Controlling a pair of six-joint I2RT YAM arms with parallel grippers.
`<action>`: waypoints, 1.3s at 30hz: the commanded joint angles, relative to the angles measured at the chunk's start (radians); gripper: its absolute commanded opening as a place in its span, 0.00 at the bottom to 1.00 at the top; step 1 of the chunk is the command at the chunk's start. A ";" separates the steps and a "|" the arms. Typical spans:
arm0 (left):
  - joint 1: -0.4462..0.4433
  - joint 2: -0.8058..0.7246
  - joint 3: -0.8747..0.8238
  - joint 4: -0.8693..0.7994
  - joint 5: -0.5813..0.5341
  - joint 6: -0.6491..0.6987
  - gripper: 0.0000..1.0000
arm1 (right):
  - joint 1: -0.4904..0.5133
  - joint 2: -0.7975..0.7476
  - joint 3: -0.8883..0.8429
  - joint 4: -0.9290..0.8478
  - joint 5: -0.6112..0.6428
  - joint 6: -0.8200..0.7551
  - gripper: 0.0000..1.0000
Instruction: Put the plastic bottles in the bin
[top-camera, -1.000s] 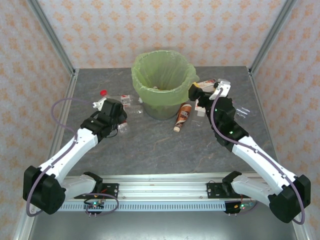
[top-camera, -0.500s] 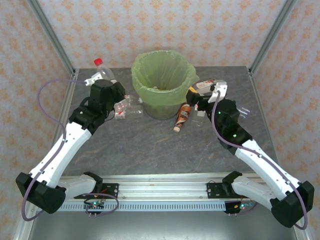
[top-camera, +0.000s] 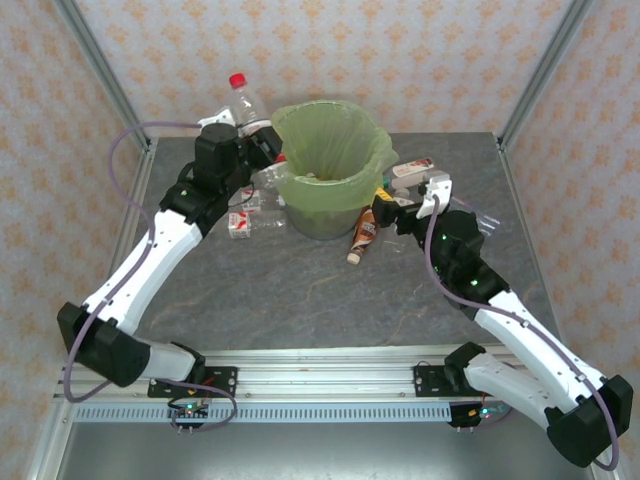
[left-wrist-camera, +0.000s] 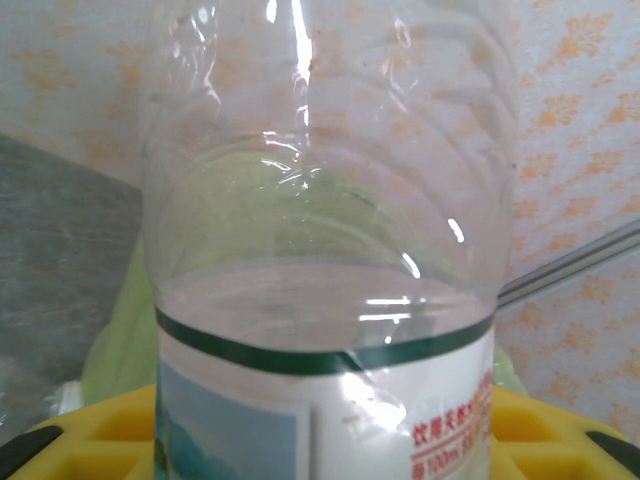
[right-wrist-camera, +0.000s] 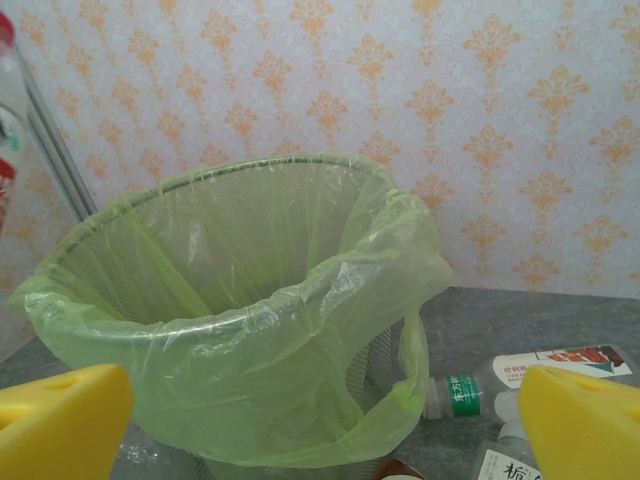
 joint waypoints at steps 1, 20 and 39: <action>-0.015 0.059 0.113 0.065 0.058 0.069 0.48 | 0.006 -0.032 -0.018 0.041 -0.009 -0.013 0.99; -0.080 0.566 0.663 -0.184 0.198 0.611 0.49 | 0.006 -0.118 -0.063 0.022 0.023 0.060 0.99; -0.095 0.643 0.530 -0.223 0.122 0.917 0.57 | 0.006 -0.124 -0.051 -0.032 0.046 0.066 0.99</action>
